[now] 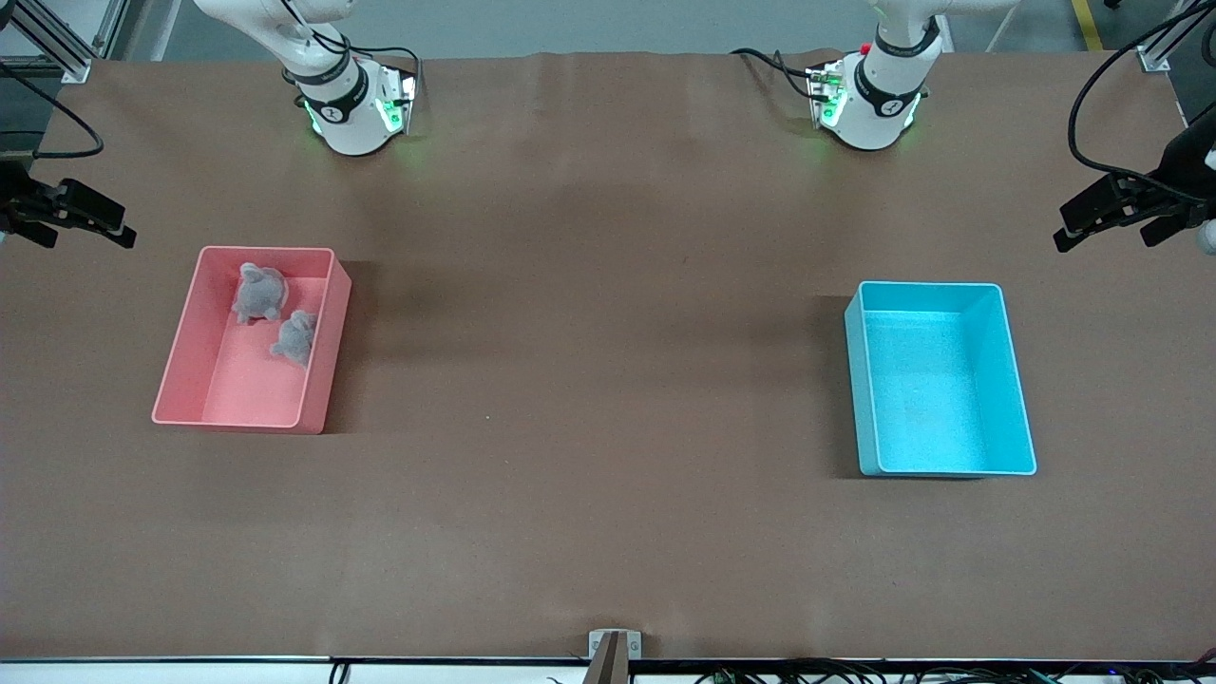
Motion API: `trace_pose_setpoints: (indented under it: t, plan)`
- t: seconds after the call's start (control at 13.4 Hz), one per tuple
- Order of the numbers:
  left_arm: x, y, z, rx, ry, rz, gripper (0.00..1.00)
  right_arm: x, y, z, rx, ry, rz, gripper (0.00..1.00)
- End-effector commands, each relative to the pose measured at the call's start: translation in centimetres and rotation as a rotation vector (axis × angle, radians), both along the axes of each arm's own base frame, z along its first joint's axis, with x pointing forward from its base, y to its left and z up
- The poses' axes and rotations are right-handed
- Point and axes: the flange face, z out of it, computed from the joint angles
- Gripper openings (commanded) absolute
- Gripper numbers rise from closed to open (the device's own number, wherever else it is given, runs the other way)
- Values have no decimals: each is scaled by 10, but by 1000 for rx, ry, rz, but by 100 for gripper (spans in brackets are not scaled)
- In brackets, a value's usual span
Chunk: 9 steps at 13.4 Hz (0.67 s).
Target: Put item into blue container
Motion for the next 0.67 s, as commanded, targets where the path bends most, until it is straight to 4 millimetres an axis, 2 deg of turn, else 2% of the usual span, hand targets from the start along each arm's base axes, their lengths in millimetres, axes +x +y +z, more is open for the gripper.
trace_pose_setpoints:
  t: [0.0,0.6]
  plan:
    - [-1,-2,8,-23,0,-8,100,-5,1,5,-12,-17,15,100]
    - [0,0,7,-22,3,-5,100,-6,1,2,1,-7,40,100]
